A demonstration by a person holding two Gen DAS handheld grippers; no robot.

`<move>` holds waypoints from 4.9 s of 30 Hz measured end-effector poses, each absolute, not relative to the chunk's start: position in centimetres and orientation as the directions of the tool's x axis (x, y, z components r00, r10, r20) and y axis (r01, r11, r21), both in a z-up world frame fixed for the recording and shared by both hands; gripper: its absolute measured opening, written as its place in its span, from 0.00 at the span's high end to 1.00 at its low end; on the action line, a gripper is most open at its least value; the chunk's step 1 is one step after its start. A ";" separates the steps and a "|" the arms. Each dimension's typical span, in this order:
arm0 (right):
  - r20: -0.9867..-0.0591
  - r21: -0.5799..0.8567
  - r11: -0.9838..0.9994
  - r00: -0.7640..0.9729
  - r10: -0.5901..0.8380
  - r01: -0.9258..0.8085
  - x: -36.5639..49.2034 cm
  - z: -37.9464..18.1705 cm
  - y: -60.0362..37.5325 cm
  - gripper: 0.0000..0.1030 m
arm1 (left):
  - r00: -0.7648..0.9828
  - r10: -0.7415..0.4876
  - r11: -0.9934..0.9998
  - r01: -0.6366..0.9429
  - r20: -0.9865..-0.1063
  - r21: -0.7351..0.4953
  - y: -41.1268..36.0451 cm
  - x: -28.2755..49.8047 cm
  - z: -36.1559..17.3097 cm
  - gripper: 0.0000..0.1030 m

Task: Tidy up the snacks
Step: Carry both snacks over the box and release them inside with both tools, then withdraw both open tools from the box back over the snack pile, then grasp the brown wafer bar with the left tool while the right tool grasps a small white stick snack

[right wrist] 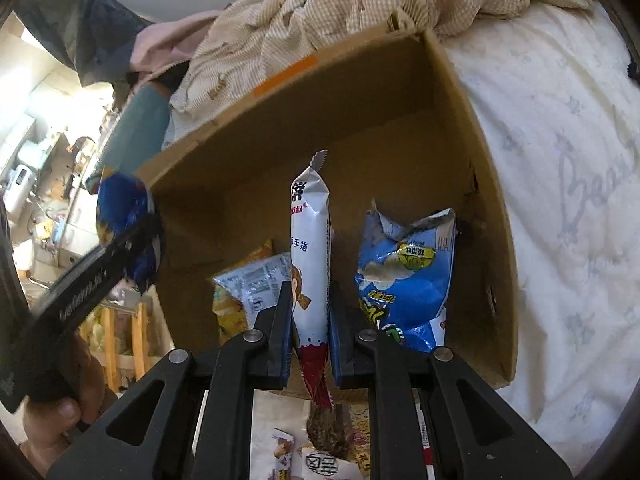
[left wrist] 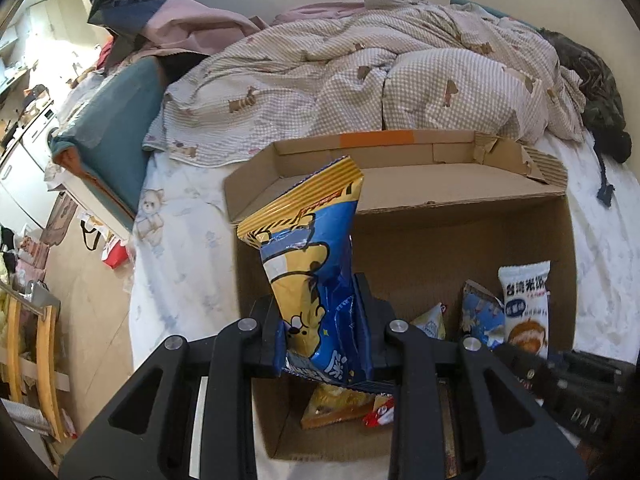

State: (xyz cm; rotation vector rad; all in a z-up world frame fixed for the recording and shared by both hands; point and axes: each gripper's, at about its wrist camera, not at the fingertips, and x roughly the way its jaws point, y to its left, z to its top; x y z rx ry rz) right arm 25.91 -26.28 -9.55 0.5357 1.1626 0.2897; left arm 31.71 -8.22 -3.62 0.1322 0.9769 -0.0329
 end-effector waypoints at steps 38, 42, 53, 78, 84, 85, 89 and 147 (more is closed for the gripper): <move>-0.763 0.548 0.833 0.453 0.461 0.074 26.1 -7.6 -27.4 0.42 | 0.592 -0.017 0.995 0.092 -0.806 0.047 -6.9 30.2 -1.3 0.30; -0.750 0.560 0.825 0.469 0.466 0.077 25.8 -6.9 -27.8 0.42 | 0.598 -0.015 0.996 0.078 -0.802 0.040 -6.4 29.5 -1.0 0.30; -0.723 0.566 0.821 0.525 0.449 0.077 23.5 -4.9 -29.2 0.21 | 0.697 -0.034 0.999 0.003 -0.716 -0.045 -3.7 25.2 1.8 0.04; -0.766 0.505 0.858 0.508 0.394 0.096 15.3 -4.7 -29.8 0.20 | 0.589 -0.057 0.996 -0.017 -0.806 -0.083 -0.6 16.4 -1.4 0.04; -0.788 0.479 0.873 0.483 0.383 0.089 13.8 -5.3 -29.4 0.20 | 0.540 -0.067 0.995 -0.024 -0.839 -0.095 -0.7 15.6 -3.2 0.04; -0.788 0.482 0.872 0.479 0.387 0.088 13.5 -5.5 -29.3 0.20 | 0.533 -0.064 0.996 -0.024 -0.844 -0.091 -0.7 15.5 -3.6 0.04; -0.788 0.498 0.860 0.472 0.395 0.112 13.1 -6.1 -29.6 0.20 | 0.473 -0.051 0.996 -0.040 -0.880 -0.079 -0.7 15.6 -5.7 0.04; -0.992 0.077 0.982 0.109 0.059 0.170 15.6 -16.2 -28.0 0.83 | 0.128 -0.105 0.994 -0.011 -0.986 -0.107 -3.0 14.3 -13.3 0.89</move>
